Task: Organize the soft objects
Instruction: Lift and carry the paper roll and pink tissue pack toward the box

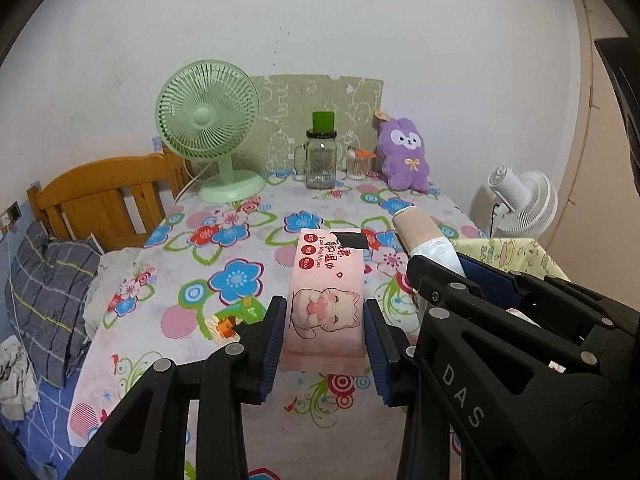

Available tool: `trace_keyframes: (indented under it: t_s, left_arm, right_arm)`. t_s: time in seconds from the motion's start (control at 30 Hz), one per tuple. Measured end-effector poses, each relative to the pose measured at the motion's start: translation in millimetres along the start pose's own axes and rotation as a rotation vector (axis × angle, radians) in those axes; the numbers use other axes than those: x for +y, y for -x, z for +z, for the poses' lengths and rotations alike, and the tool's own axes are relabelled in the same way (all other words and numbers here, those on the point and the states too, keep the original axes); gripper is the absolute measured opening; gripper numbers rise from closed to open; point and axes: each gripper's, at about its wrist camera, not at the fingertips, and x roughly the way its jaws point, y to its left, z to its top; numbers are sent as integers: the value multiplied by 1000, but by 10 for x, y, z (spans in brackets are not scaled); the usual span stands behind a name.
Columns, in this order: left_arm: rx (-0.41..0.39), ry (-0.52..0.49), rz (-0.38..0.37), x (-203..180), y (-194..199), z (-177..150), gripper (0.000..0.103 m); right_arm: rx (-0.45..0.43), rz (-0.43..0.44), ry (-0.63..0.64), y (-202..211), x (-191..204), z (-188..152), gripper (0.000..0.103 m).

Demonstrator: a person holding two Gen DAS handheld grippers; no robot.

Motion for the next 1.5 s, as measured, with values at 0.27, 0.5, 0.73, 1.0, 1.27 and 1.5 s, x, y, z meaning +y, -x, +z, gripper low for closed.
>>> trace_keyframes:
  t_s: [0.27,0.5,0.73,1.0,1.27,1.5]
  left_arm:
    - [-12,4,13,-78,18,84,39]
    - [-15,-2,-1,-166,-18,136,39]
    - [-15,-10,-17,-278,-64,177,39]
    - [-17,-20,-38,-443,-118,224,39]
    - [-13,-35,-58,-617,-169,241,39]
    - [-13,-49,-80,-794,-213,255,39]
  right_arm:
    - [-15,18,14,40,-55,115,26]
    - [-18,13,11,36,-153,161,26]
    - [-20,0,6,41,-281,195,26]
    - [-25,-14,0,51,-445,224,26]
    - [-24,-29,-15,58,-636,215,26]
    - [-28,-49,-20,87,-810,211,26]
